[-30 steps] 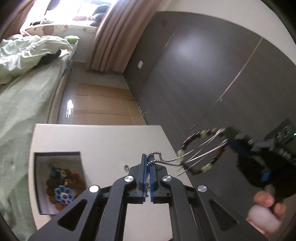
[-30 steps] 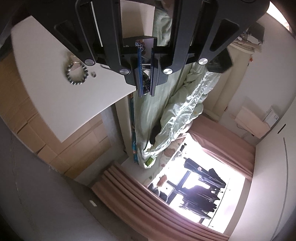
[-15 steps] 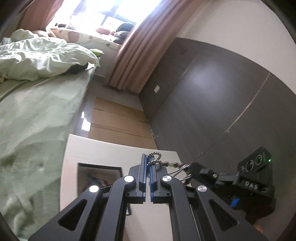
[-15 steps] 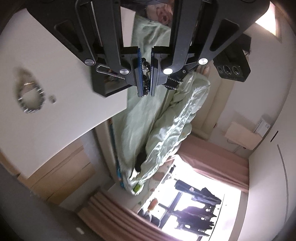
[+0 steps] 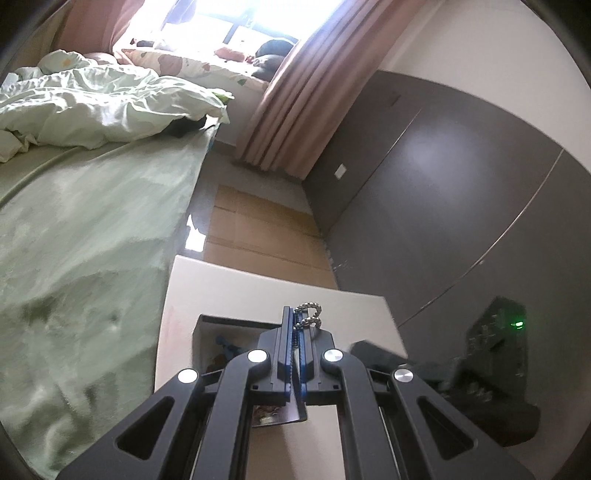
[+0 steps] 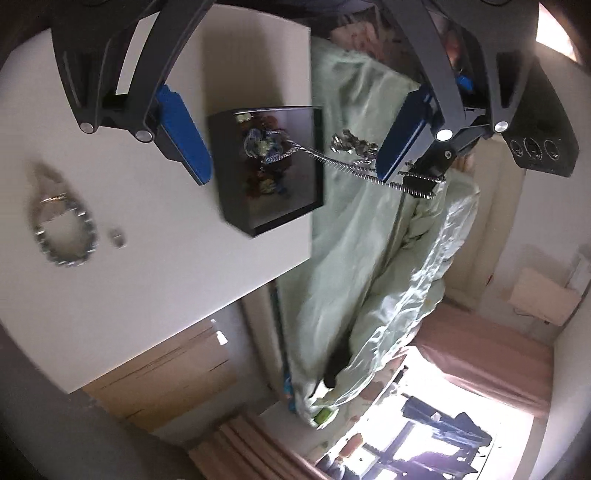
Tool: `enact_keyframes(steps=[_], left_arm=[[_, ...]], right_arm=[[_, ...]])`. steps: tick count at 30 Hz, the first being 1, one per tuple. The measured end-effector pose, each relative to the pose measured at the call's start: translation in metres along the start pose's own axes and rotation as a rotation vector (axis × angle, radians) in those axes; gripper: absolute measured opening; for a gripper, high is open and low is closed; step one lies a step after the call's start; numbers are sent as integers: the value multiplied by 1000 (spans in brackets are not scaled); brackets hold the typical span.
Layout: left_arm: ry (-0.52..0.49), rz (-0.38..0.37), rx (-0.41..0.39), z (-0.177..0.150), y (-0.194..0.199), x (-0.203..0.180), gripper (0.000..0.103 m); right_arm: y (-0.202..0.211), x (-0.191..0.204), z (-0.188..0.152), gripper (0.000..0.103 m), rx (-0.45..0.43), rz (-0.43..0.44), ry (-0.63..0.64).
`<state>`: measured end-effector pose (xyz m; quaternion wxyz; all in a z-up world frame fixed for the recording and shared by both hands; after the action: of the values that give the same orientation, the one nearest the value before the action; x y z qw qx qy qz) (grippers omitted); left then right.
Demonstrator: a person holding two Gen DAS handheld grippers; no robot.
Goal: Organize jewelry
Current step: 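Grasp the silver chain bracelet with the left tool while the right carries the bead bracelet toward the box, then open both tools above the black box to drop the chain and bead bracelets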
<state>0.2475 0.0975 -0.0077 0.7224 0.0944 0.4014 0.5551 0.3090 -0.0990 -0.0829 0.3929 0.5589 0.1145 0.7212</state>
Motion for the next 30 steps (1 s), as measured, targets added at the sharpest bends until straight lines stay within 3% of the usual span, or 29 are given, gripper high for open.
enact_keyframes(steps=[3,6,7,8,10,12,15,21,27,30], left_arm=[[-4,22,48,-4,-13,-1,0],[-13,38,99,-9,-26,-2,5],[-15,48,112,-11,-29,-3,20],[-11,65,110,-11,-30,-2,43],[-1,84,62,-11,-24,-1,77],[-9,85,34,-10,-20,-3,78],[-13,81,59,-13,-27,-6,76],[-74,72,95,-21,-44,-30,64],[-151,64,155,-35,-75,-63,51],[-176,59,179,-42,-90,-76,49]], right_arm=[[12,-16,5,90,-7,24,-38],[22,-27,12,90,-25,-28,-36],[26,-32,14,90,-27,-40,-39],[30,-36,16,90,-29,-52,-40],[38,-44,19,90,-35,-88,-36],[44,-52,22,90,-41,-105,-31],[57,-67,27,90,-63,-130,-31],[77,-101,34,90,-90,-205,-57],[68,-121,36,68,-47,-251,-61],[60,-129,36,66,-18,-263,-61]])
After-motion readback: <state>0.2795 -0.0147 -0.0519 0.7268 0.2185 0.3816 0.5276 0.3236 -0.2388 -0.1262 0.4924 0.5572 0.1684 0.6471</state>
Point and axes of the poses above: each gripper's, at about its wrist camera, not at the fingertips, and y roughly against the way its jaws point, x to its left, z to its top, the point moved 1 cm from there along -y, roughly the way its jaws point
